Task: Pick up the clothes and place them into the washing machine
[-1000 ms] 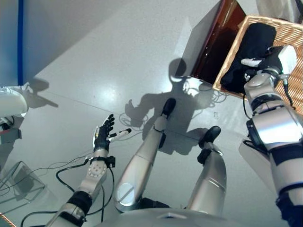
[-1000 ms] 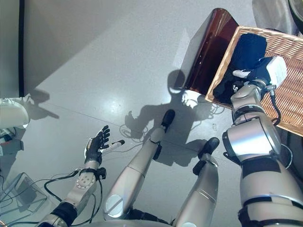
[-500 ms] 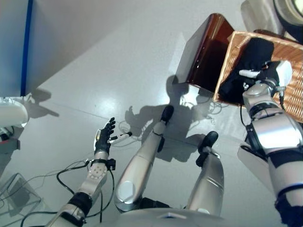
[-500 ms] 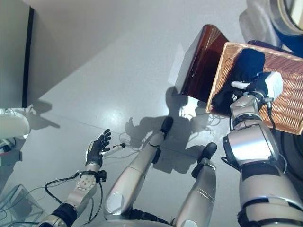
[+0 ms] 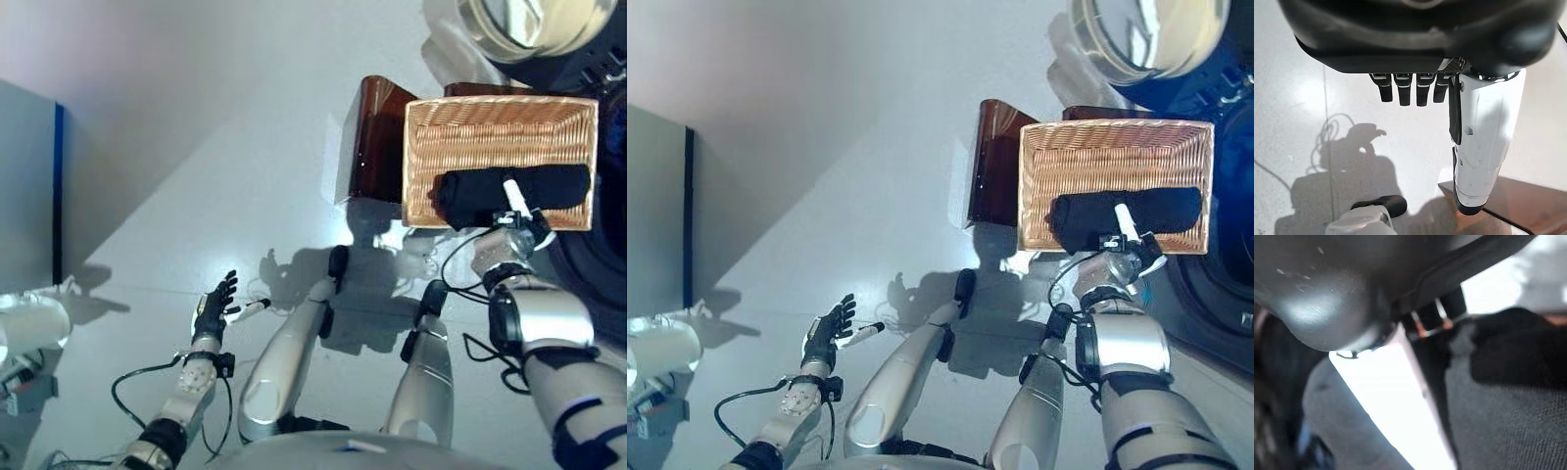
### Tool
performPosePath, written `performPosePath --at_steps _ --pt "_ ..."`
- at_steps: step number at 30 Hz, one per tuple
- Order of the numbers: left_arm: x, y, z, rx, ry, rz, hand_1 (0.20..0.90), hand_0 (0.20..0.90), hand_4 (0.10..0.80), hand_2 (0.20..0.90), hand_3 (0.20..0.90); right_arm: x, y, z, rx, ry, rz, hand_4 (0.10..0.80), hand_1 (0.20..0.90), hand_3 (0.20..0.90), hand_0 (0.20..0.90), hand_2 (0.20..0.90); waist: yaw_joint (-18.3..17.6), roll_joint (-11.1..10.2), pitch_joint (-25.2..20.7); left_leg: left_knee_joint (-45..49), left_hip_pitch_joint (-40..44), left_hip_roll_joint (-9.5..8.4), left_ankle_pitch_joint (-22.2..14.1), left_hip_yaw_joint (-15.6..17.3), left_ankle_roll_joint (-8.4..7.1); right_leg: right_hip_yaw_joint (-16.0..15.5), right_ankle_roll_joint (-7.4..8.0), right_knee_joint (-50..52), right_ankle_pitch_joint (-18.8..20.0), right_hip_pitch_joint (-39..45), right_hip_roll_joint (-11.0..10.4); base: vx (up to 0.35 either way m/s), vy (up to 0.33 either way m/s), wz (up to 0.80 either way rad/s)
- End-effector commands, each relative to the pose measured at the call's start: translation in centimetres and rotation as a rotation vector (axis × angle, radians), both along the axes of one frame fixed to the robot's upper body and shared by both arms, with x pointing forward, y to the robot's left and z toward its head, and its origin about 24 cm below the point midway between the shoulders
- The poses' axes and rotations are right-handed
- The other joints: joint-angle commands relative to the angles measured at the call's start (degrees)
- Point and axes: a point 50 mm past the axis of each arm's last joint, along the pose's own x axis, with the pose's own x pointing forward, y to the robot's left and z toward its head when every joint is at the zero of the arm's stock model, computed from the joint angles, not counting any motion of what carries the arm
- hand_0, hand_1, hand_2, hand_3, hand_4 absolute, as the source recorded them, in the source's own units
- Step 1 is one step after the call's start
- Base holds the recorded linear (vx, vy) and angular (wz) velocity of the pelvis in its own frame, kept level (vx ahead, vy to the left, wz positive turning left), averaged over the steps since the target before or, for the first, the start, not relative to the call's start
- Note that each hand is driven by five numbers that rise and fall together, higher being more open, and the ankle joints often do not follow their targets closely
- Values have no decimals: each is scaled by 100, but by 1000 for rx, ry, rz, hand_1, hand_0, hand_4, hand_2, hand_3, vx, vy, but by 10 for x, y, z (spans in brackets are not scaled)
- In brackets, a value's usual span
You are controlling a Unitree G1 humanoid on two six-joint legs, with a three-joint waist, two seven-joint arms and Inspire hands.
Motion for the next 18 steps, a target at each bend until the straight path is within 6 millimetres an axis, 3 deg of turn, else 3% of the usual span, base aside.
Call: performPosePath --at_steps 1,6,10,15,18 --pt "-28 6 -15 7 80 23 900 900 800 900 900 -11 -28 20 -23 -200 -144 300 200 200 200 200 110 292 -458 254 -204 89 -371 20 -344 -111 -641 239 -407 -47 225 59 30 -3" --pt "-37 4 -22 0 121 20 900 900 800 900 900 -11 -34 28 -21 -242 -178 300 200 200 200 200 85 500 -575 210 -128 59 -374 28 -346 -48 -632 282 -473 1 215 28 15 -1" --pt "-41 3 -25 2 142 21 900 900 800 900 900 -7 -42 52 -58 -286 -204 300 200 200 200 200 96 626 -630 156 -90 73 -368 70 -354 7 -630 295 -491 -38 228 14 2 -3" --pt "-40 3 -24 -7 131 14 900 900 800 900 900 -11 -74 127 -194 -409 -285 300 200 200 200 200 78 780 -720 62 -35 48 -335 91 -400 107 -628 323 -517 -69 206 34 14 -7" --pt "-39 8 -20 -9 108 22 900 900 800 900 900 -26 -96 205 -349 -509 -358 300 200 200 200 200 96 869 -804 6 -32 4 -311 119 -411 220 -615 318 -479 -165 159 20 57 -1"
